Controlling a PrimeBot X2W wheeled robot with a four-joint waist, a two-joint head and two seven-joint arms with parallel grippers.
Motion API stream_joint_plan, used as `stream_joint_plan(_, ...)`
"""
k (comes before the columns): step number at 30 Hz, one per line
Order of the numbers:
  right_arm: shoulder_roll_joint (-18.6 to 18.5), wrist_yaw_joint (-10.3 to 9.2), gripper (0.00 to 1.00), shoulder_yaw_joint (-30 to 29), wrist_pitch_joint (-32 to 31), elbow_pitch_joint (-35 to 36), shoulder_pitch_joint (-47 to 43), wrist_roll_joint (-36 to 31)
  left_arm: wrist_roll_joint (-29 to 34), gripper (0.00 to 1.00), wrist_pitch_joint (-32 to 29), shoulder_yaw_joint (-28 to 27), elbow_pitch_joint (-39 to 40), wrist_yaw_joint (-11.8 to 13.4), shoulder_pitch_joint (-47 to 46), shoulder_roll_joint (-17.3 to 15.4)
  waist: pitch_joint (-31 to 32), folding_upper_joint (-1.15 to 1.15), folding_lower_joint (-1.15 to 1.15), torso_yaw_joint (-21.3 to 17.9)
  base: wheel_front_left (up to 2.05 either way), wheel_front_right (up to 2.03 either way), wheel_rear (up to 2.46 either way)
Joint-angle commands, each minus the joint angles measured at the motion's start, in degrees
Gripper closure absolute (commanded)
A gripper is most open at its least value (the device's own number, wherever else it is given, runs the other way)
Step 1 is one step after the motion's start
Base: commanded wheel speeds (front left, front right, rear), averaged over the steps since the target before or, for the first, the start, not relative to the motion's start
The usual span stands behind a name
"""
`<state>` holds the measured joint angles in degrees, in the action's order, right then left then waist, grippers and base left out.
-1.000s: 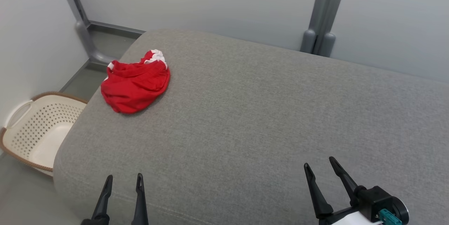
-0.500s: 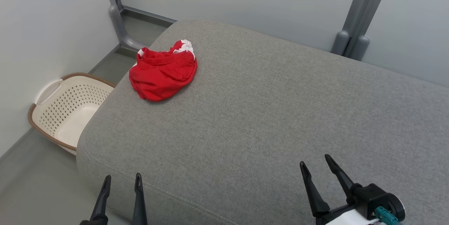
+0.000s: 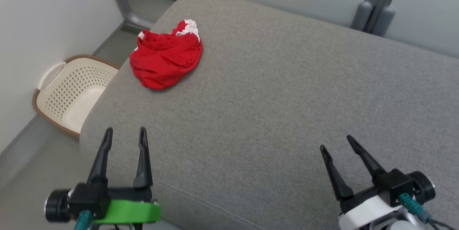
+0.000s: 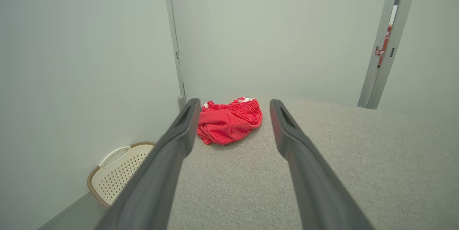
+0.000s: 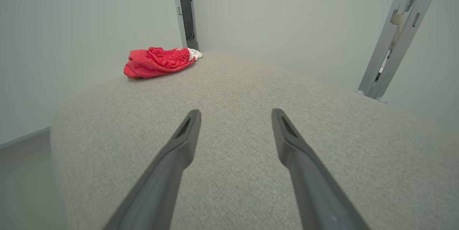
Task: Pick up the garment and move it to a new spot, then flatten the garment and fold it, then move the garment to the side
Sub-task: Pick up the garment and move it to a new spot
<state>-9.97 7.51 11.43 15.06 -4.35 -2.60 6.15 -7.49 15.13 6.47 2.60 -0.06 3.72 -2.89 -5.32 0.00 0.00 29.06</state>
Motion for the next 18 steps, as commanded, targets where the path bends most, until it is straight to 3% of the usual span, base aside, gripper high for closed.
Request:
stream_joint_plan(1, -1.7, -0.05, 0.00, -0.7, 0.1, 0.5, 1.5, -0.5, 0.3, 0.00, 0.0, 0.0, 0.1, -0.8, -3.8, 0.0, -8.0, 0.00, 0.00, -1.0, 0.00, 0.00, 0.00)
stream_joint_plan(7, -6.7, -0.05, 0.00, -1.2, 0.1, 1.7, 5.4, -1.5, 1.6, 0.00, 0.0, -1.8, -5.8, -4.8, -19.6, -1.5, -17.2, 0.00, 0.00, -1.5, 0.00, 0.00, 0.00)
stream_joint_plan(12, -9.8, -0.05, 0.00, -1.3, 0.1, 2.9, 7.5, -2.0, 1.0, 0.00, -0.9, -1.7, -18.5, -6.5, -35.5, -5.4, -21.8, 0.00, 0.00, -2.7, 0.00, 0.00, 0.00)
stream_joint_plan(18, -11.9, -0.05, 0.00, -3.1, 0.1, 4.9, 9.0, -2.3, -4.7, 0.00, -7.6, -4.2, -35.8, -7.1, -54.3, -8.0, -26.8, 0.00, 0.00, -5.4, 0.00, 0.00, 0.00)
